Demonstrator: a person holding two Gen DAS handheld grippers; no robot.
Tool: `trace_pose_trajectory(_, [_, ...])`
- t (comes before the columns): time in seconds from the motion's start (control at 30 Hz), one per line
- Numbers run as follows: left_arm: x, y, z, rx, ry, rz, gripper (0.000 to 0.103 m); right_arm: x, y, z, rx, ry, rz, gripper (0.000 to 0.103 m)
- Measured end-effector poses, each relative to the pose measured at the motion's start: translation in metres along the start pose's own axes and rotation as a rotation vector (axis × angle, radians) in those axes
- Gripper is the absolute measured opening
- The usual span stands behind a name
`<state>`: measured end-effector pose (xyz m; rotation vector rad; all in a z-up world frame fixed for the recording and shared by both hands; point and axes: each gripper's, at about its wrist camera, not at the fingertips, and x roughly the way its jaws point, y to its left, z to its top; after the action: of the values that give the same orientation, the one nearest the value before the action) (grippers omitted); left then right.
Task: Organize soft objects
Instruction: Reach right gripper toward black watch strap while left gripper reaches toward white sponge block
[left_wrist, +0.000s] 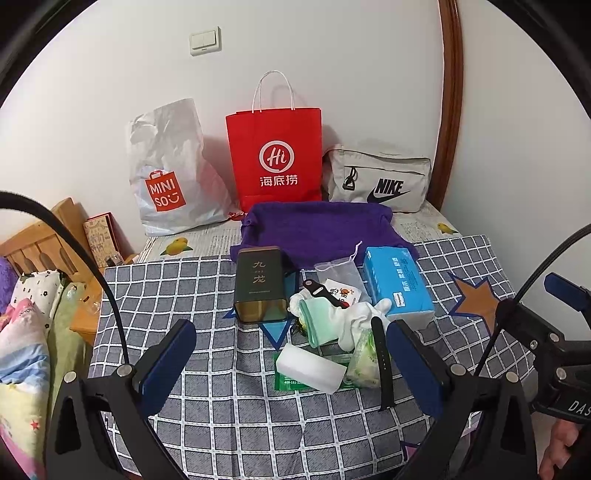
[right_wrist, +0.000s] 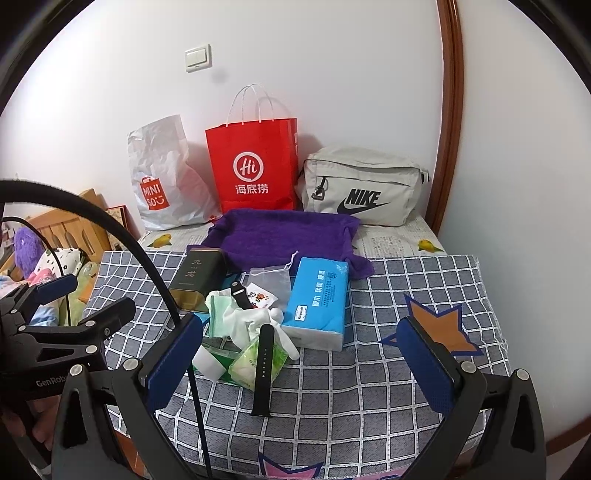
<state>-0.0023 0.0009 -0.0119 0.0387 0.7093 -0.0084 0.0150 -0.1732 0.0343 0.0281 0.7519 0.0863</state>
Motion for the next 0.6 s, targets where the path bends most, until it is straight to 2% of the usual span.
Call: trace_pose_trajectory(0.6, [-0.0011, 0.0038, 0.0017, 0.001, 0.007, 0.013, 0.103, 0.0018, 0.0011, -0.0019, -0.009, 0.009, -0.006, 0.103])
